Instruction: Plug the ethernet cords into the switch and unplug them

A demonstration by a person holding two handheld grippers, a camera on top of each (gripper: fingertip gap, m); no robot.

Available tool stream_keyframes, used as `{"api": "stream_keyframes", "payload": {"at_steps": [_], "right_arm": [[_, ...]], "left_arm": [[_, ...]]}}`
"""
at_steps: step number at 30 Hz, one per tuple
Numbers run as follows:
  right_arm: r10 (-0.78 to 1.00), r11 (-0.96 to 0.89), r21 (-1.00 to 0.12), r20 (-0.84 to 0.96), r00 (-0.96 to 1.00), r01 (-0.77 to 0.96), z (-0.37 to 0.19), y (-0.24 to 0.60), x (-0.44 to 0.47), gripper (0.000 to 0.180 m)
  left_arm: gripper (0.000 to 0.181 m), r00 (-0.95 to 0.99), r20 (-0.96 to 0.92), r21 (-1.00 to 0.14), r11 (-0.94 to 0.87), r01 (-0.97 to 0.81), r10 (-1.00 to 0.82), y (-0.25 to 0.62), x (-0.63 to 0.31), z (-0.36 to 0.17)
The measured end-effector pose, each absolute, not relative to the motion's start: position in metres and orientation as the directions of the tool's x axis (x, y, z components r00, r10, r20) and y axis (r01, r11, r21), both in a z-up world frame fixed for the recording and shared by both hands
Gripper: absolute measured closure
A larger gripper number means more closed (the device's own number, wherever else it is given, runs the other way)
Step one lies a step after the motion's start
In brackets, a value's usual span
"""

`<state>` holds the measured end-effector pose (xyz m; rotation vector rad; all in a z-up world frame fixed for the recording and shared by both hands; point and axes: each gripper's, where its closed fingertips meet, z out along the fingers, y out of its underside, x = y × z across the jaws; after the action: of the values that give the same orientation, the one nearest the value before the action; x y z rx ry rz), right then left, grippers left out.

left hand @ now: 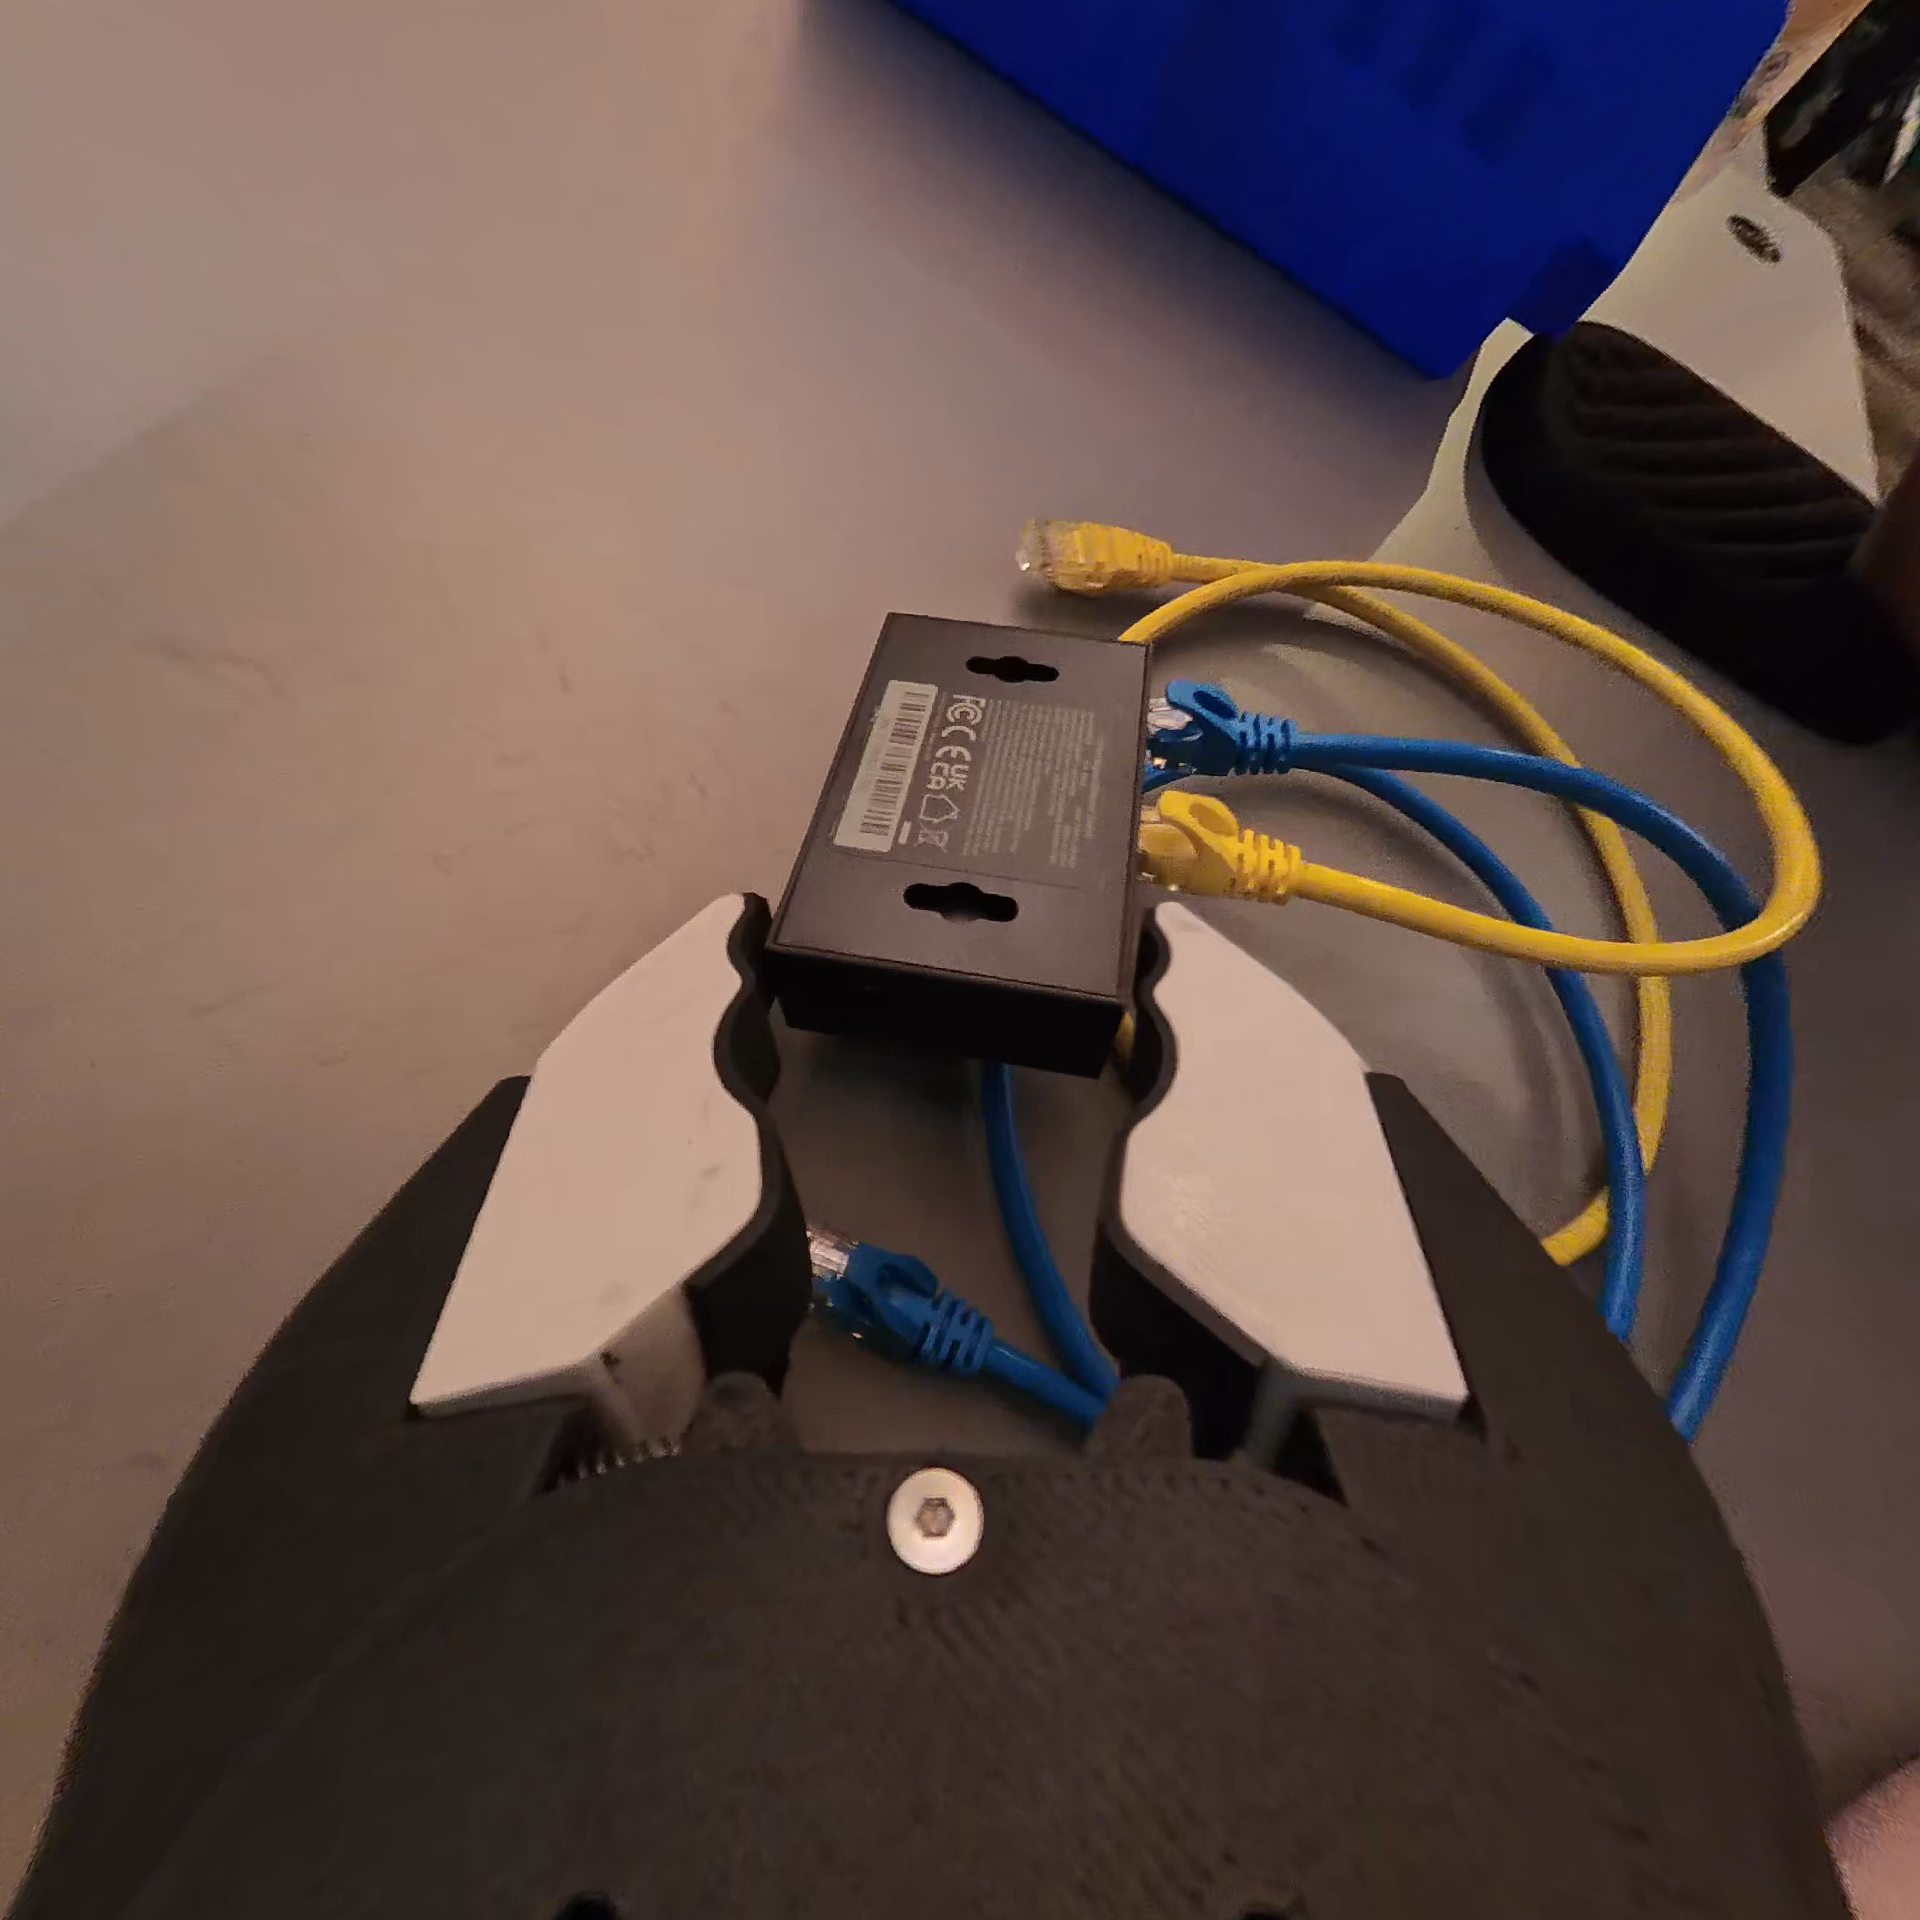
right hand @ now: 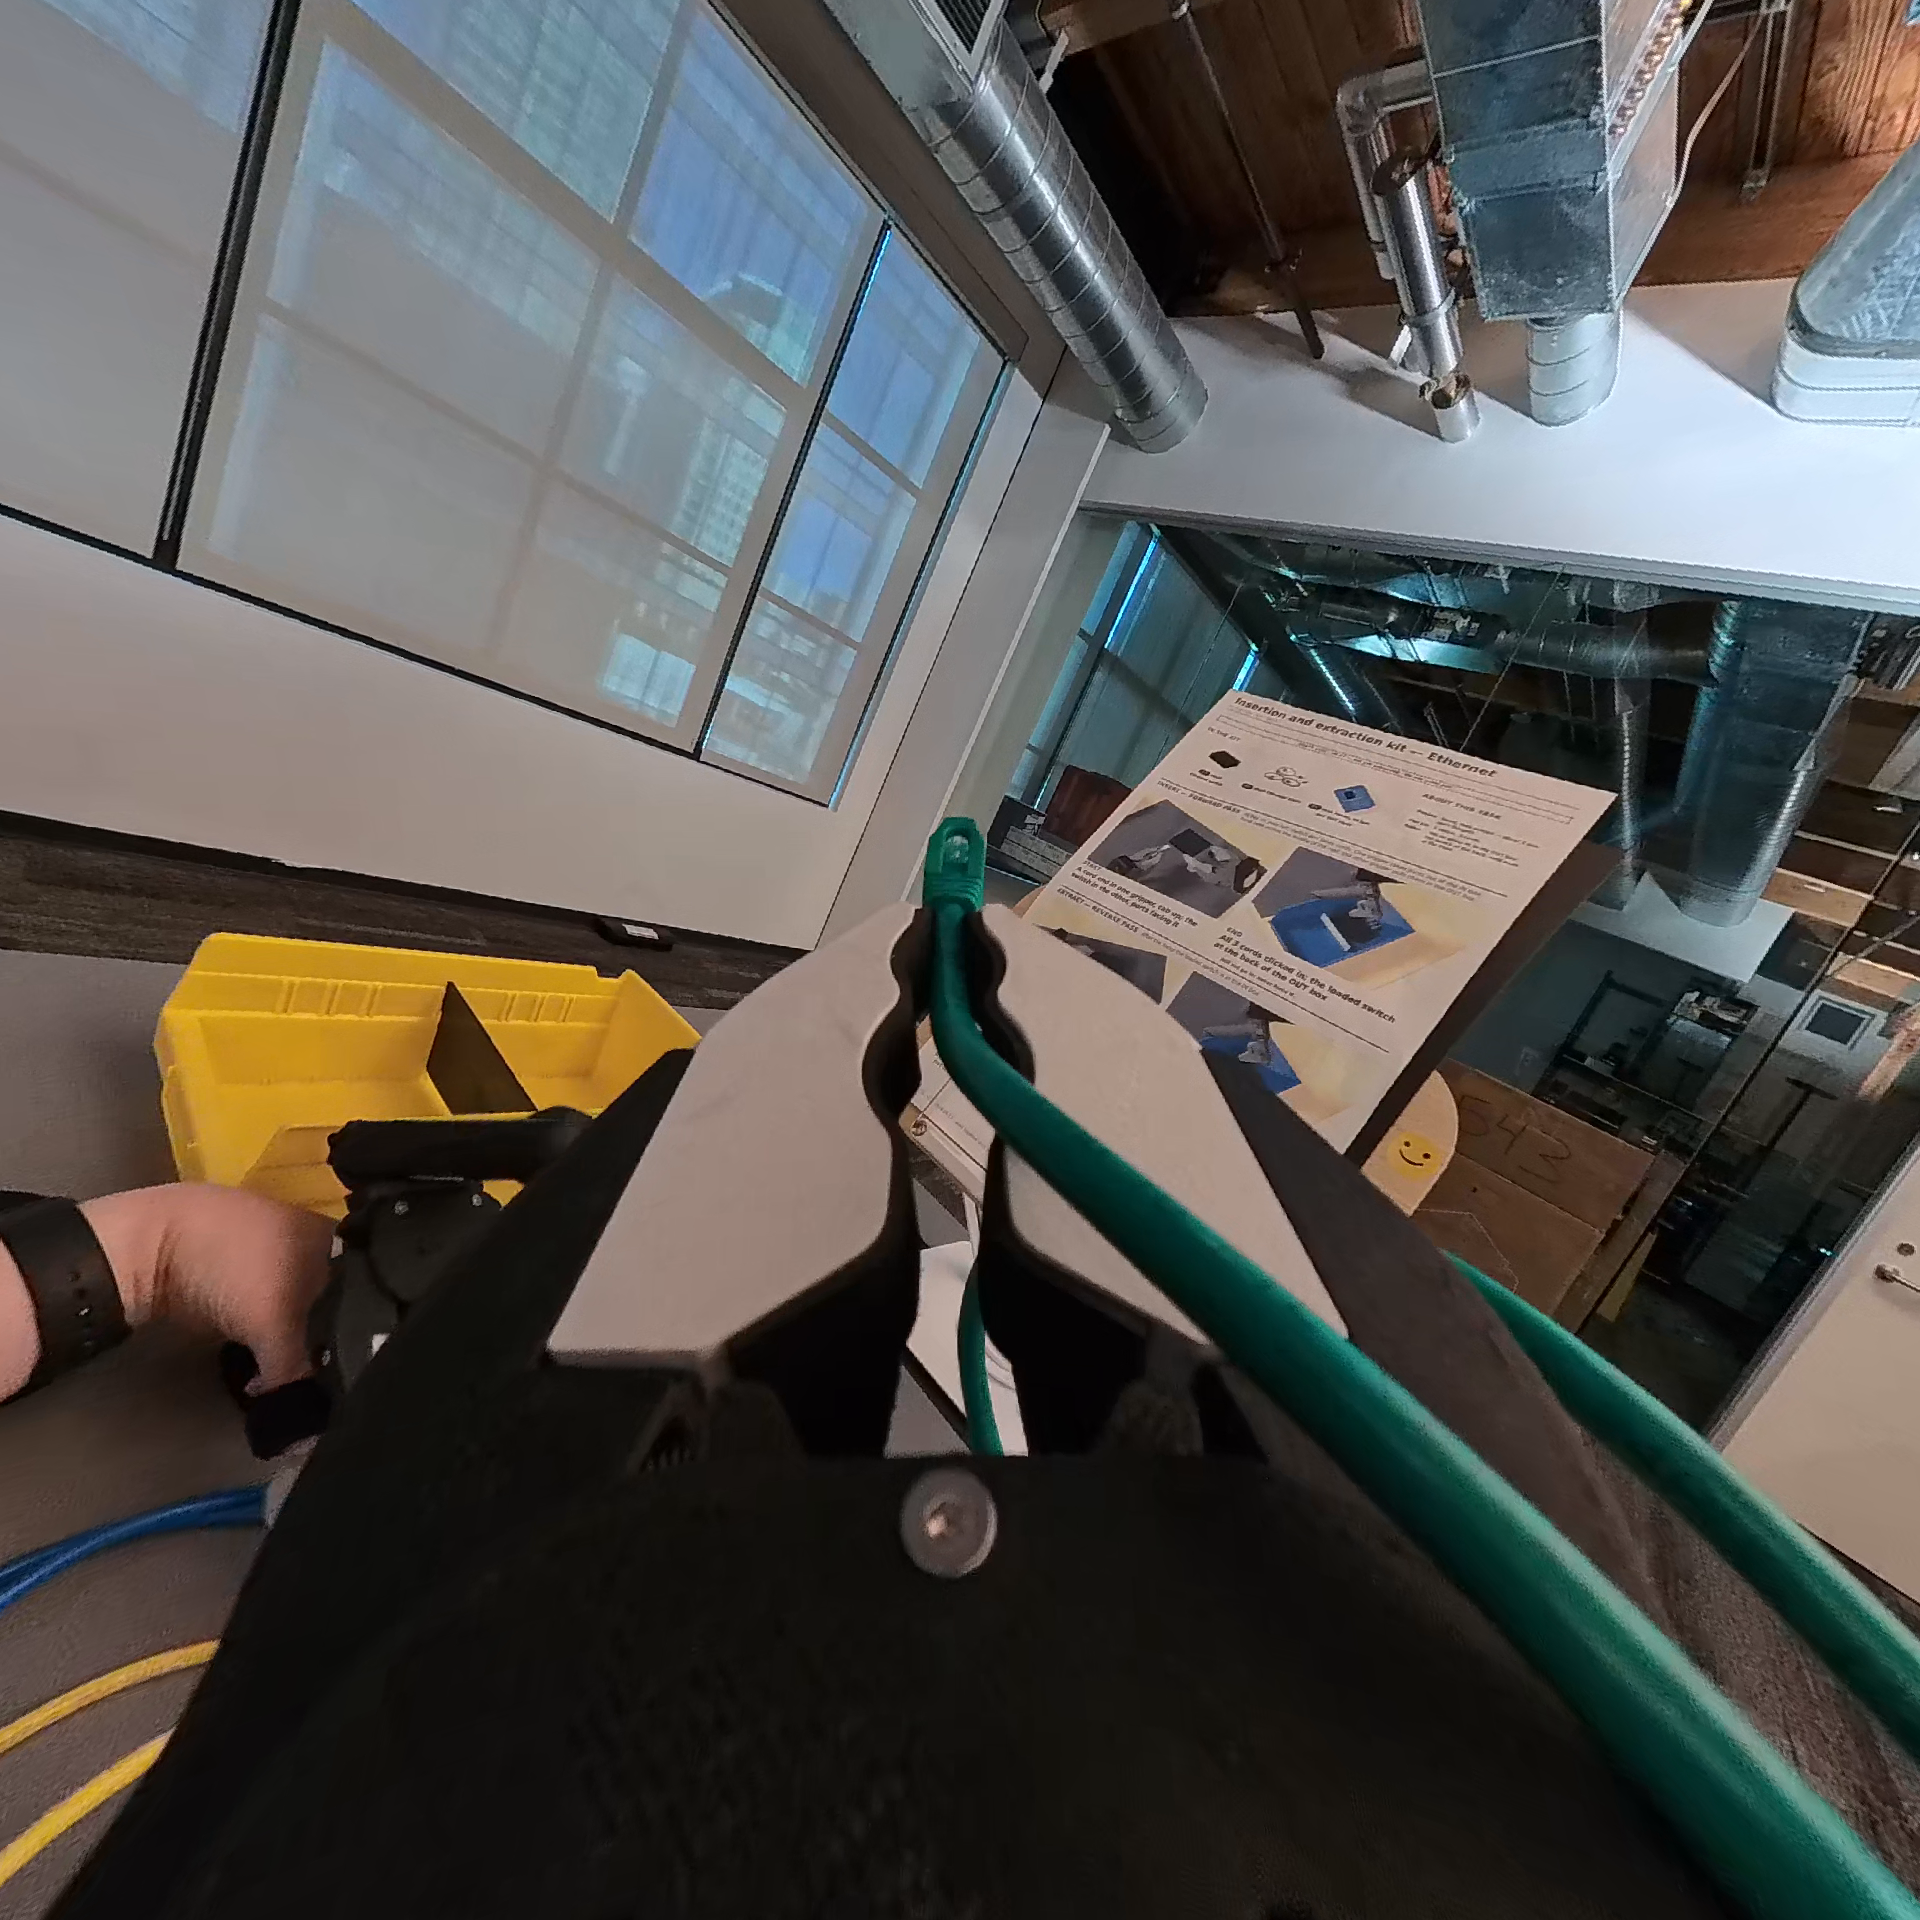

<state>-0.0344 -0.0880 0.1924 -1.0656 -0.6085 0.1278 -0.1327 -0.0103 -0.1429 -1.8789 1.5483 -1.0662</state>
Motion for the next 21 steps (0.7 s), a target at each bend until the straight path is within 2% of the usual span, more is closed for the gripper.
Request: {"api": "stream_keyframes", "payload": {"at_steps": [5,11,19,21], "right_arm": [[0.379,0.496,-0.847,0.410,0.829,0.192,0.193,-0.089,-0.034,0.173],[0.384,0.466,-0.863,0.399,0.833,0.198,0.187,-0.082,-0.030,0.173],[0.372,0.414,-0.876,0.411,0.832,0.248,0.172,-0.065,-0.032,0.173],[0.371,0.399,-0.880,0.410,0.833,0.256,0.168,-0.061,-0.031,0.173]], "left_arm": [[0.119,0.032,0.282,-0.772,-0.246,-0.586,-0.959,-0.013,-0.130,-0.141],[0.119,0.153,0.383,-0.752,-0.404,-0.520,-0.911,0.006,-0.125,-0.129],[0.121,0.224,0.234,-0.849,-0.311,-0.427,-0.946,0.022,-0.116,-0.085],[0.121,0.222,0.214,-0.834,-0.296,-0.466,-0.951,0.018,-0.117,-0.084]]}}
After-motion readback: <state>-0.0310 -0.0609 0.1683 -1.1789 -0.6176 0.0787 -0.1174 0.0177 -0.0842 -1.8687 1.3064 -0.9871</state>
